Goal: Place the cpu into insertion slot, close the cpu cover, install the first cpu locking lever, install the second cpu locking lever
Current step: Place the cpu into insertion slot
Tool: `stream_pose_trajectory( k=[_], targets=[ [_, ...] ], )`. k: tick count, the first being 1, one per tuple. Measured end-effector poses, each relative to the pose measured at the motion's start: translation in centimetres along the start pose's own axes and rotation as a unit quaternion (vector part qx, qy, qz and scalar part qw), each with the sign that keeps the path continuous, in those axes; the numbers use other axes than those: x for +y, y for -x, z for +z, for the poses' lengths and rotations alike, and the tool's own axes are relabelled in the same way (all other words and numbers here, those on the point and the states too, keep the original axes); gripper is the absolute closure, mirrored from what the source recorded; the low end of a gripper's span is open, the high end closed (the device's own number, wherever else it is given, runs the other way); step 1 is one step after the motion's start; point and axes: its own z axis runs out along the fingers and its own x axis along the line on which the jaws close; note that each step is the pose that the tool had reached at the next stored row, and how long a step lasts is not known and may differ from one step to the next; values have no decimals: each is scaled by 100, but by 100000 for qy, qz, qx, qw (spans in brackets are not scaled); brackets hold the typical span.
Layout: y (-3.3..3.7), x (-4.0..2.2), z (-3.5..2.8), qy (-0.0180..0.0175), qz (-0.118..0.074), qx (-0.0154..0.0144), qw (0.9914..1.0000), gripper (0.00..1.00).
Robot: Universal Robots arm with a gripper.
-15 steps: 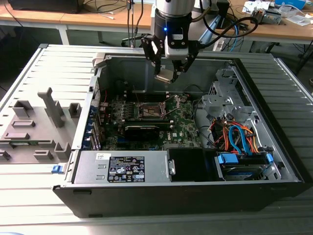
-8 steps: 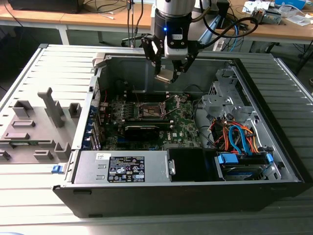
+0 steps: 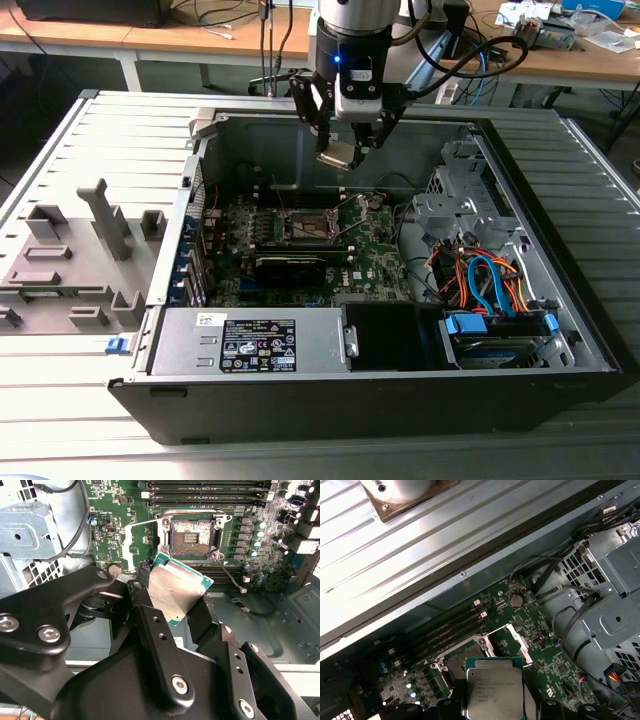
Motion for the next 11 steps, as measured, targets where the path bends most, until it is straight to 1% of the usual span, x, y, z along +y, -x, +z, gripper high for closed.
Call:
stream_pose_trajectory(
  k=[11],
  targets=[
    [0,0,0,23,1433,-128,99990,45]
  ],
)
